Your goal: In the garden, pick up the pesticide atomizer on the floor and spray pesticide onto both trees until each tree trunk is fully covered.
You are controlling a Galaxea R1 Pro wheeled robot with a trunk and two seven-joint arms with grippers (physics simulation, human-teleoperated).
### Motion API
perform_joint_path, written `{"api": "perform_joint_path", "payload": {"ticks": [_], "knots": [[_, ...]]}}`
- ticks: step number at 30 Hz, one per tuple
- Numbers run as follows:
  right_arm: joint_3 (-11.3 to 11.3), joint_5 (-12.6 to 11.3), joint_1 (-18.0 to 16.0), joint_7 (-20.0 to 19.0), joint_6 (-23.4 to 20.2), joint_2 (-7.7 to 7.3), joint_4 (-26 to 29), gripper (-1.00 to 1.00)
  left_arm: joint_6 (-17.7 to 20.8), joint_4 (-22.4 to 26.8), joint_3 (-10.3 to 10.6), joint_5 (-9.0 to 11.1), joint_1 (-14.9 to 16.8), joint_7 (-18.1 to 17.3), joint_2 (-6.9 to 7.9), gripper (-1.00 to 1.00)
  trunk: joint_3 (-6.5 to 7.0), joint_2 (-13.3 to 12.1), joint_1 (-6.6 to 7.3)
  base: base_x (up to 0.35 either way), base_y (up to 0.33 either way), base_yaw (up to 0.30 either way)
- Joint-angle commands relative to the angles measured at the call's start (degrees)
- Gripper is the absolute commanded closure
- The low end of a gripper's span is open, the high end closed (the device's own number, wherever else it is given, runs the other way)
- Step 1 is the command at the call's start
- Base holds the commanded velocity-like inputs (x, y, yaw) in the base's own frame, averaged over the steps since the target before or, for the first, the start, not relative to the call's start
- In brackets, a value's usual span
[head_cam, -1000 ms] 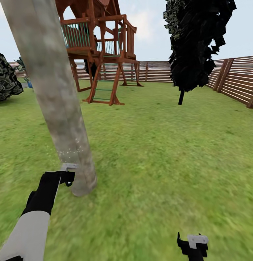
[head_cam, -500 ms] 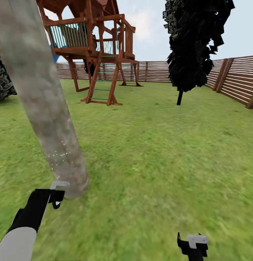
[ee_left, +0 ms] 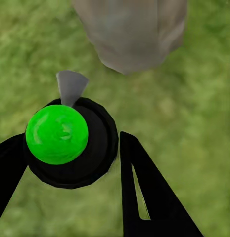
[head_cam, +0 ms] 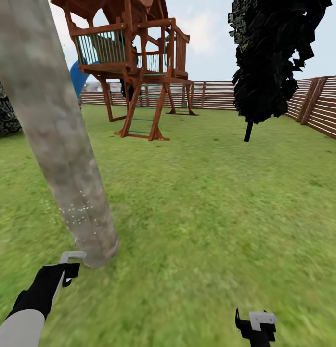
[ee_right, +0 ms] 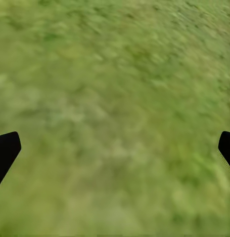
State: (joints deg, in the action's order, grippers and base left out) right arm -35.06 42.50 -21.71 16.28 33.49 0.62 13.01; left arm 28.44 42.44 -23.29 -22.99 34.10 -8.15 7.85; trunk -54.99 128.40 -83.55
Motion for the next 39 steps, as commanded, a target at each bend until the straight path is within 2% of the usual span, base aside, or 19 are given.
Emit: {"api": "perform_joint_path", "payload": {"ticks": [1, 2, 4, 8, 15, 17, 18, 24, 29, 35, 39], "knots": [[0.0, -0.02, 0.0, 0.01, 0.0, 0.0, 0.0, -1.0, -0.55, 0.01, -4.89, 0.15, 0.0, -0.02, 0.27, 1.0, 0.0, 0.0, 0.0, 0.239, -0.175, 0.0], [0.01, -0.01, 0.0, 0.0, 0.0, 0.02, 0.0, -1.0, -2.25, -0.01, -6.82, 0.02, 0.0, -0.02, 0.33, 1.0, 0.0, 0.0, 0.0, 0.239, -0.175, 0.0], [0.06, 0.01, 0.0, -0.01, 0.0, 0.02, 0.0, -1.0, -3.9, -0.16, -7.54, -0.14, 0.0, -0.04, -0.06, 1.0, 0.0, 0.0, 0.0, 0.239, -0.175, 0.0], [0.08, 0.04, 0.0, -0.02, 0.0, 0.05, 0.0, -1.0, -4.85, -1.88, -7.84, -0.06, 0.0, -0.11, -1.11, 1.0, 0.0, 0.0, 0.0, 0.165, -0.119, 0.18], [0.08, 0.04, 0.0, -0.02, 0.0, 0.09, -0.09, -1.0, -5.82, -1.6, -7.81, 0.1, -1.55, -0.12, -1.16, 1.0, 0.0, 0.0, 0.0, 0.006, -0.039, 0.276], [0.08, 0.04, 0.0, -0.02, 0.0, 0.09, -0.09, -1.0, -10.06, -2.2, -7.82, -0.19, -1.58, -0.04, -2.92, 1.0, 0.0, 0.0, 0.0, 0.02, -0.249, 0.116], [0.08, 0.04, 0.0, -0.02, 0.0, 0.09, -0.09, -1.0, -10.45, -2.28, -7.83, -0.24, -1.58, -0.03, -3.27, 1.0, 0.0, 0.0, 0.0, 0.064, -0.264, 0.029], [0.08, 0.04, 0.0, -0.02, 0.0, 0.09, -0.09, -1.0, -10.89, -2.24, -7.75, -0.33, -1.58, 0.01, -3.55, 1.0, 0.0, 0.0, 0.0, 0.085, -0.268, 0.004], [0.08, 0.04, 0.0, -0.02, 0.0, 0.09, -0.09, -1.0, -10.43, -2.2, -7.65, -0.38, -1.58, -0.09, -3.14, 1.0, 0.0, 0.0, 0.0, 0.007, -0.269, 0.021], [0.08, 0.04, 0.0, -0.02, 0.0, 0.09, -0.09, -1.0, -10.25, -2.28, -7.89, -1.08, -1.58, 1.37, -2.78, 1.0, 0.0, 0.0, 0.0, 0.0, -0.27, 0.266], [0.08, 0.04, 0.0, -0.02, 0.0, 0.09, -0.09, -1.0, -10.2, -2.31, -7.58, -1.17, -1.58, 2.83, -3.24, 1.0, 0.0, 0.0, 0.0, 0.0, -0.27, 0.278]]}}
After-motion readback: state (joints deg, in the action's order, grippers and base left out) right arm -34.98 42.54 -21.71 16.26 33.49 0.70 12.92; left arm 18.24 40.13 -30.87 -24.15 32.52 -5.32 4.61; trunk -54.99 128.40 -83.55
